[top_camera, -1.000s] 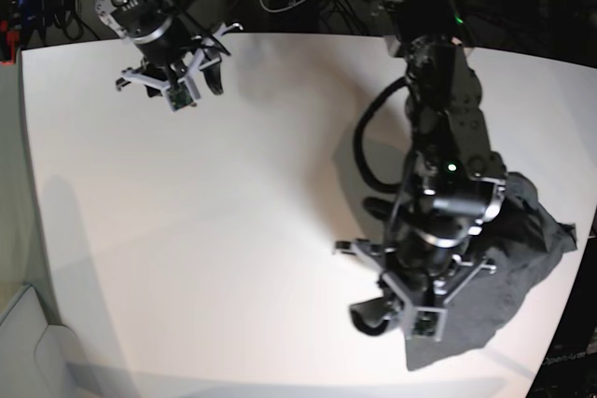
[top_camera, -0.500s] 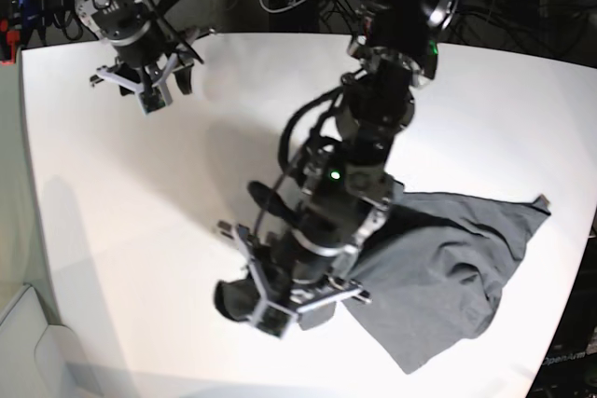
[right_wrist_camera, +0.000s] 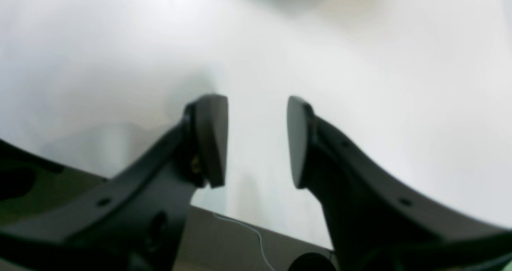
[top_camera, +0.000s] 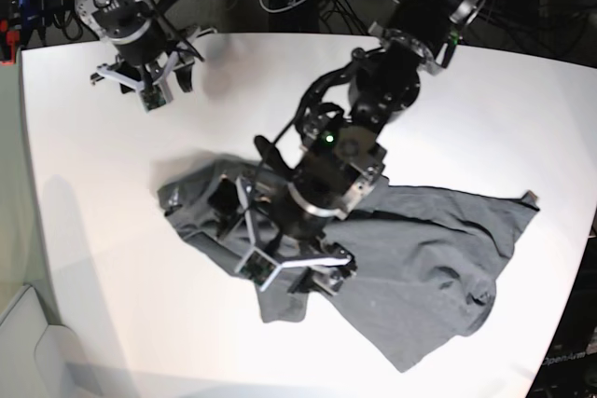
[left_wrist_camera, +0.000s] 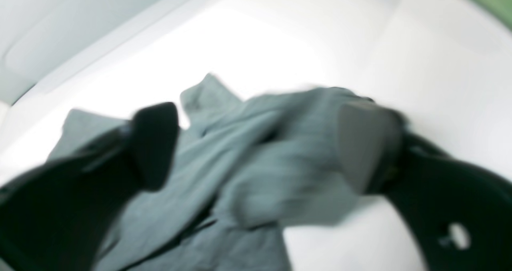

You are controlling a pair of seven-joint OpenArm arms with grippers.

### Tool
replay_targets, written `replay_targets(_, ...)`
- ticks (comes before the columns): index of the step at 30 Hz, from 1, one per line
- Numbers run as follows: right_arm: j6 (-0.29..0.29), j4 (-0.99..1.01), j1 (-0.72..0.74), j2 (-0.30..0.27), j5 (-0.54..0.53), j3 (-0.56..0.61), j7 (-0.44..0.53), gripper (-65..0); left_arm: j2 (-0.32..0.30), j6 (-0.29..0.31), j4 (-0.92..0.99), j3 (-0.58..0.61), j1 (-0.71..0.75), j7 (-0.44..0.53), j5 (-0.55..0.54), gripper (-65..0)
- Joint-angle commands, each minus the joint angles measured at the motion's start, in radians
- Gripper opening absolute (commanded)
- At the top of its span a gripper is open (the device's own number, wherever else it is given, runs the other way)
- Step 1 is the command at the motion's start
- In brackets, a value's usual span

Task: Layout the t-shirt on the table in an organized manner, then fold the t-shirt properly
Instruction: 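Lift the grasped shirt with the left gripper and drag it across the table, then release the shirt and grasp a shirt edge with the left gripper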

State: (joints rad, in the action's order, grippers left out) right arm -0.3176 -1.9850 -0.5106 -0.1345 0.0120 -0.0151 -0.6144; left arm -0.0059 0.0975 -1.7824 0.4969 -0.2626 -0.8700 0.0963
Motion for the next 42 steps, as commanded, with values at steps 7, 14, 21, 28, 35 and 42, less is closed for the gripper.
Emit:
replay_targets(7,-0.001,-0.018,0.000,-0.004,-0.007,0.000,0.021,-39.8,-0.090,-0.005,-0.066,-0.274,0.102,0.058,0.004,0.0)
replay_targets(14,-0.001,-0.018,0.000,0.000,-0.010,0.007,0.021,-39.8,-0.105,-0.005,0.125,-0.648,0.139,0.059,0.004,0.0)
replay_targets(21,-0.001,-0.018,0.002,0.000,-0.010,0.007,0.021,-39.8,-0.157,-0.011,0.329,-0.765,0.139,0.163,0.006,0.0)
replay_targets(28,-0.001,-0.018,-0.001,0.000,-0.010,0.007,0.021,-39.8,-0.185,-0.005,0.496,-0.918,0.105,0.306,0.004,0.0)
replay_targets(35,-0.001,-0.018,-0.001,0.000,-0.010,0.007,0.021,-39.8,-0.213,-0.005,0.640,-0.921,0.024,0.378,0.003,0.0)
replay_targets(42,-0.001,-0.017,-0.003,0.000,-0.010,0.005,0.021,-39.8,-0.251,-0.009,0.764,-0.924,-0.053,0.432,0.003,0.0)
